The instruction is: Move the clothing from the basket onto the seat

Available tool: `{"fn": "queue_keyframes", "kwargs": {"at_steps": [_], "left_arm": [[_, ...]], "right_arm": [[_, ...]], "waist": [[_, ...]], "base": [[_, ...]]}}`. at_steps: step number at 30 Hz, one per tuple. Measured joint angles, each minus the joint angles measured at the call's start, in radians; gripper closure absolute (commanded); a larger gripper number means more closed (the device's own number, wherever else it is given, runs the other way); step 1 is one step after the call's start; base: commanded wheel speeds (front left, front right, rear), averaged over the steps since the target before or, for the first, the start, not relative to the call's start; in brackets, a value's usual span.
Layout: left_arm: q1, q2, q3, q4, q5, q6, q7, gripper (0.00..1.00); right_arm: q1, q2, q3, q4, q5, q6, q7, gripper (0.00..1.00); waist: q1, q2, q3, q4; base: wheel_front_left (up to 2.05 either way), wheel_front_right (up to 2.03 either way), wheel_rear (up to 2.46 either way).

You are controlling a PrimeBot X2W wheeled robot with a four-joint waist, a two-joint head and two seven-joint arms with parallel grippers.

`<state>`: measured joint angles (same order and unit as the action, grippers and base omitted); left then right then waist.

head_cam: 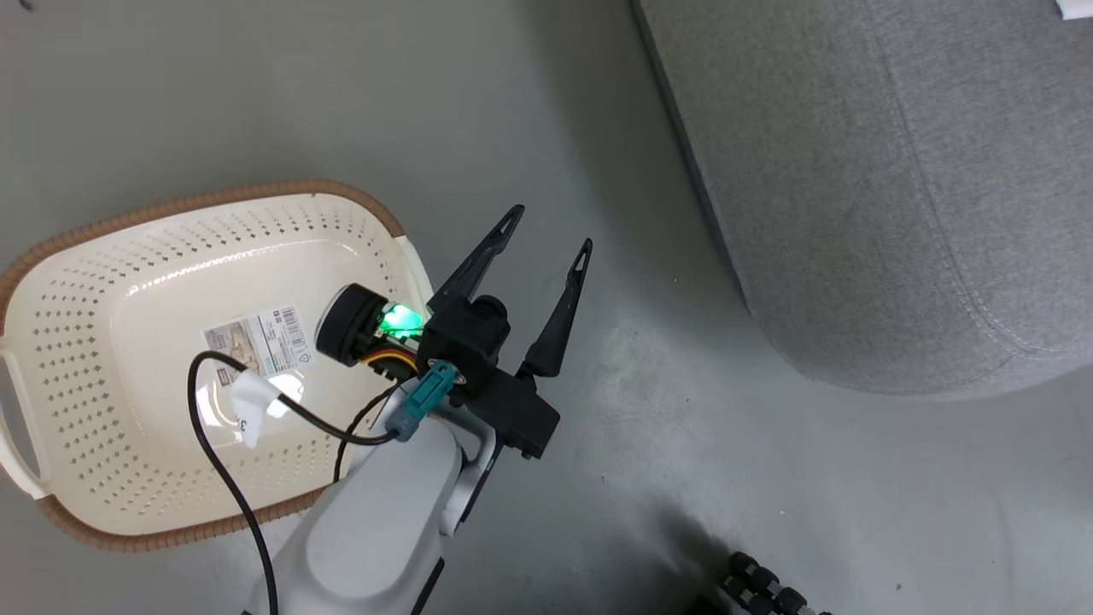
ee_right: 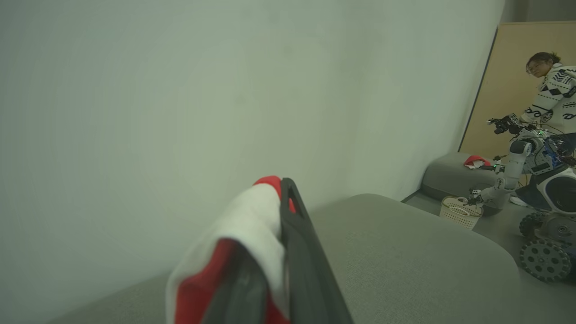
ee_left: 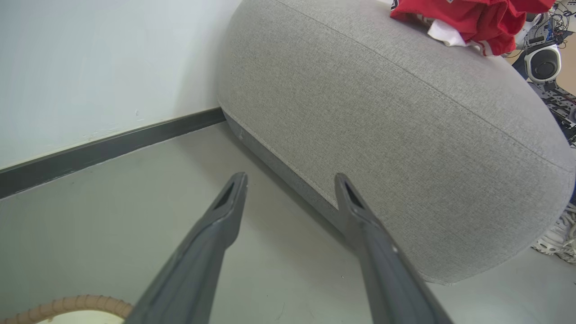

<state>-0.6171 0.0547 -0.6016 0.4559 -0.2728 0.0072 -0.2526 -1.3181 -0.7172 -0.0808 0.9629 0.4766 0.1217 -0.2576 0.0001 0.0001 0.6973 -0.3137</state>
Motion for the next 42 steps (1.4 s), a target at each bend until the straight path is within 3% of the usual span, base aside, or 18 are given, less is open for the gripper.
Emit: {"fn": "queue_keyframes", "kwargs": {"at_steps": [9, 15, 21, 30, 31, 32, 33, 34, 42], "left_arm": [[-0.012, 0.000, -0.001, 0.015, 0.005, 0.001, 0.000, 0.00], [-0.024, 0.000, -0.025, 0.015, 0.004, 0.001, 0.000, 0.00], [-0.033, 0.000, -0.014, 0.022, 0.003, 0.002, 0.000, 0.00], [-0.033, 0.000, -0.010, 0.026, -0.017, 0.012, 0.000, 0.00], [-0.033, 0.000, -0.013, 0.026, -0.021, 0.012, 0.000, 0.00], [-0.033, 0.000, -0.016, 0.026, -0.024, 0.012, 0.000, 0.00], [-0.033, 0.000, -0.019, 0.026, -0.027, 0.012, 0.000, 0.00], [-0.033, -0.001, -0.022, 0.025, -0.030, 0.012, 0.000, 0.00], [-0.032, -0.001, -0.036, 0.024, -0.055, 0.021, 0.000, 0.00]], "right_arm": [[-0.112, 0.021, -0.025, 0.030, 0.023, -0.009, 0.000, 1.00], [-0.126, 0.044, -0.027, 0.145, 0.024, -0.034, 0.000, 1.00], [-0.116, 0.116, 0.003, 0.206, 0.026, -0.016, 0.009, 1.00], [-0.067, 0.175, 0.062, 0.241, 0.023, -0.002, 0.023, 1.00], [-0.061, 0.177, 0.067, 0.243, 0.020, -0.001, 0.022, 0.82], [-0.057, 0.177, 0.071, 0.243, 0.017, -0.001, 0.021, 0.53], [-0.055, 0.176, 0.075, 0.243, 0.016, -0.001, 0.020, 0.11], [-0.053, 0.175, 0.079, 0.243, 0.016, 0.002, 0.019, 0.00], [-0.035, 0.165, 0.124, 0.234, -0.010, 0.003, 0.017, 0.00]], "waist": [[0.0000, 0.0000, 0.071, 0.029], [-0.0001, 0.0000, 0.105, 0.054], [0.0000, 0.0000, 0.122, 0.077], [-0.0001, 0.0000, 0.099, 0.083], [-0.0002, 0.0001, 0.094, 0.083], [-0.0001, 0.0000, 0.088, 0.084], [-0.0002, 0.0001, 0.082, 0.084], [-0.0002, 0.0000, 0.075, 0.084], [-0.0002, 0.0000, 0.017, 0.087]], "base": [[0.00, 0.00, 0.00], [0.00, 0.00, 0.00], [0.00, 0.00, 0.00], [0.00, 0.00, 0.00], [0.00, 0.00, 0.00], [0.00, 0.00, 0.00], [0.00, 0.00, 0.00], [0.00, 0.00, 0.00], [0.00, 0.00, 0.00]]}}
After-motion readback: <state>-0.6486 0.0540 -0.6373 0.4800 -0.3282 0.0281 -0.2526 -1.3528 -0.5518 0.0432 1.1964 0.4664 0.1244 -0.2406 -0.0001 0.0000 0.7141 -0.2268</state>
